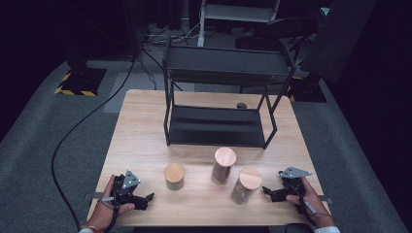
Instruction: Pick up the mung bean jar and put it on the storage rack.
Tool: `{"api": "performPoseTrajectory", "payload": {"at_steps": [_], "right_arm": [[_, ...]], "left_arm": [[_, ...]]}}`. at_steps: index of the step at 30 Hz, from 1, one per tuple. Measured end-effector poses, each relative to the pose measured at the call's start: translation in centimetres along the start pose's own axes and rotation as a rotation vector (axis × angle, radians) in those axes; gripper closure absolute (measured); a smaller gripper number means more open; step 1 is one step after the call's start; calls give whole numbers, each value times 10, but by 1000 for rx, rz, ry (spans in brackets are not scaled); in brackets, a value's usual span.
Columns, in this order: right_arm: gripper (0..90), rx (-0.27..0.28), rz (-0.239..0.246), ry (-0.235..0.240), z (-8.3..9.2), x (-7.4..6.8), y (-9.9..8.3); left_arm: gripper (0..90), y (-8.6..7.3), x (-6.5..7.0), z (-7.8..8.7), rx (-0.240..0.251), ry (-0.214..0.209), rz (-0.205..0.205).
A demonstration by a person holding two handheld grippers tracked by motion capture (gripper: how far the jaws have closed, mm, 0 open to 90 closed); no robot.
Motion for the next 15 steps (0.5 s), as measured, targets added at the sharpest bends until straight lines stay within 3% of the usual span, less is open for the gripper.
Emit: {"api": "performPoseTrajectory", "payload": {"at_steps": [15], "right_arm": [[0, 0, -2, -1, 0, 0, 0]], "left_arm": [[0, 2, 1, 1, -8, 3, 0]]}}
Point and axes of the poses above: each handheld gripper's, and its own axes: z roughly backward along the jaws, y roughly out of its top, x roughly to its right, the point moved 2 cm from there along -z, roughly forward along the jaws, and after that the axes turned 9 degrees about y, right-handed, at the moved point
